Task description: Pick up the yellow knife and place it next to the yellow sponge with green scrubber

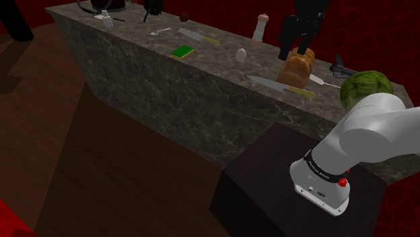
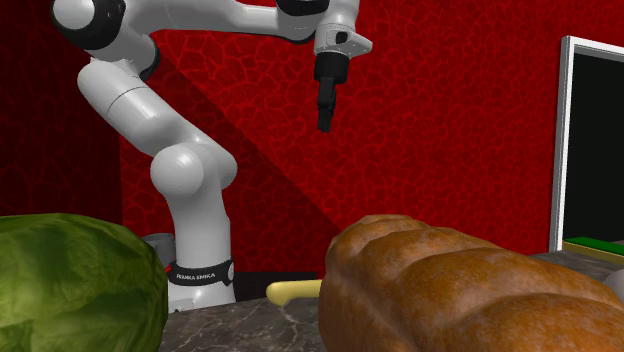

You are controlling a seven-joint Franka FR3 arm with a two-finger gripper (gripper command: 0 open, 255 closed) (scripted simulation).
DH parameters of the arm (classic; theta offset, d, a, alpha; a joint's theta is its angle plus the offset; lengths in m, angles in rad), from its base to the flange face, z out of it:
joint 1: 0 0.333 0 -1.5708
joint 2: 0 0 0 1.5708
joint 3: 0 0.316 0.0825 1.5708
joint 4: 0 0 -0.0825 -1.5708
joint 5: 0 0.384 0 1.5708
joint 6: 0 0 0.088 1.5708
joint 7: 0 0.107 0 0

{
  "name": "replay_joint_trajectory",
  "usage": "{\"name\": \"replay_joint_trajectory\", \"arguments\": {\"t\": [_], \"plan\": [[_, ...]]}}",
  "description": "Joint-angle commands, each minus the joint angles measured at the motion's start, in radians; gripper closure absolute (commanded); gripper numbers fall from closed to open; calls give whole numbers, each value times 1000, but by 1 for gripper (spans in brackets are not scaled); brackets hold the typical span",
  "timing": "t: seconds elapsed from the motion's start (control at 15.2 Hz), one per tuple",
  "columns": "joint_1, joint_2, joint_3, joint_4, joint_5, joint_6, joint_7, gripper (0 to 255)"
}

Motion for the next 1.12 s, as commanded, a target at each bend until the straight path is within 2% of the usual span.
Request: {"name": "replay_joint_trajectory", "arguments": {"t": [0.0, 0.53, 1.06], "plan": [[0, 0, 0, 0, 0, 0, 0, 0], [-19, 39, -153, -150, -139, 203, -263, 0], [-37, 206, -316, -200, -253, 451, -513, 0]]}}
